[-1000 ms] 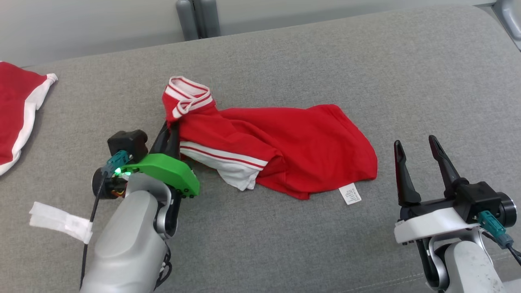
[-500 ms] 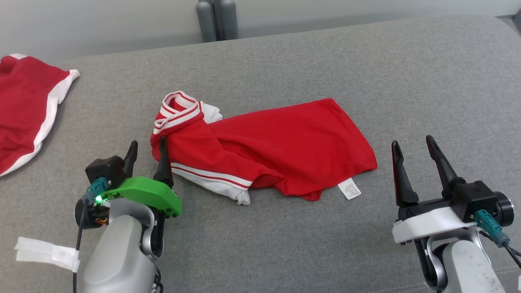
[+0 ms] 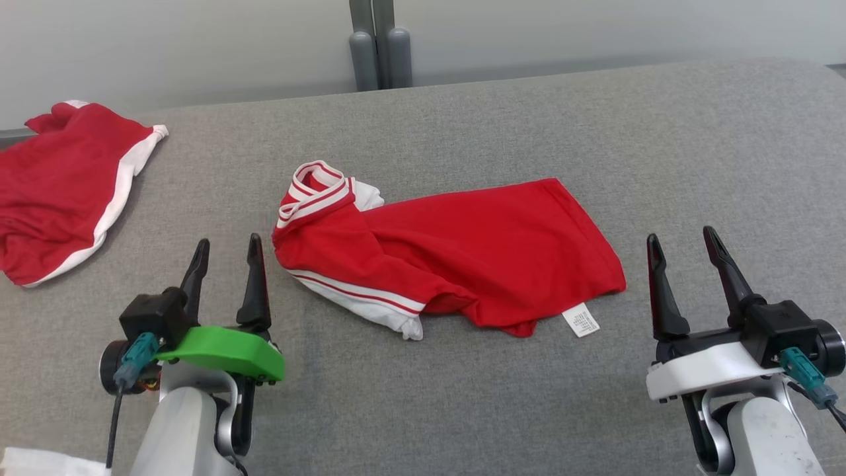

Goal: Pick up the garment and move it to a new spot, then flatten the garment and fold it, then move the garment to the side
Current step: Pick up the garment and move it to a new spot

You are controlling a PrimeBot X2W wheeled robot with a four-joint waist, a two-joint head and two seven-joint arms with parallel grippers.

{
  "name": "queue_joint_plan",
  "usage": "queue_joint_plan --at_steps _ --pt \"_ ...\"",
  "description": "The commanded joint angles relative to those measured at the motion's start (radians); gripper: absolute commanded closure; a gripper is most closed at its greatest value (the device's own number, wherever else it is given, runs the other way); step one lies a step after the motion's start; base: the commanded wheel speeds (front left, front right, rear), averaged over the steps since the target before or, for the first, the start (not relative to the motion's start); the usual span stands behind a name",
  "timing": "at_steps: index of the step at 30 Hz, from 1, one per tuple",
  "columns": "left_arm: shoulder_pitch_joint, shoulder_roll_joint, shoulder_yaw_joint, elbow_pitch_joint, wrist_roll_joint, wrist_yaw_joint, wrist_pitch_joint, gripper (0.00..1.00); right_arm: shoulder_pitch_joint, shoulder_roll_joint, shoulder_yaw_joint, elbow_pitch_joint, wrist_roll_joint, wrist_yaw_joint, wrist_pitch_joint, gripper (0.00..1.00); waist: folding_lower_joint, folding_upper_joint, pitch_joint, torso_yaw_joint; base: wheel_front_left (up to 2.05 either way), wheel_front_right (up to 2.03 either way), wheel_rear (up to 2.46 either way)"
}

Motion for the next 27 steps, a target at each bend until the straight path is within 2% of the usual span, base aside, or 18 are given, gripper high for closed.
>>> queue_joint_plan --at_steps 1,11,18,27 --pt "0.034 -0.001 0.012 -0.03 0.003 -0.006 0.001 0.0 0.016 -0.002 -0.005 -0.005 -0.007 0.0 -0.003 0.0 0.0001 0.0 -0.012 0.009 0.0 0.0 0.0" --pt "0.201 -0.01 0.063 -0.204 0.049 0.001 0.001 0.0 0.057 -0.002 0.005 -0.007 -0.016 0.0 -0.003 0.0 0.0001 0.0 -0.054 0.023 0.0 0.0 0.0" --pt "0.292 -0.011 0.069 -0.242 0.043 0.019 0.001 0.0 0.1 -0.002 0.028 -0.001 0.011 0.0 -0.003 0.0 0.0001 0.0 -0.085 0.012 0.0 0.0 0.0" --pt "0.333 -0.012 0.043 -0.261 0.016 0.049 0.001 0.0 0.096 -0.002 0.057 0.019 0.033 0.0 -0.003 0.0 0.0001 0.0 -0.098 -0.004 0.0 0.0 0.0"
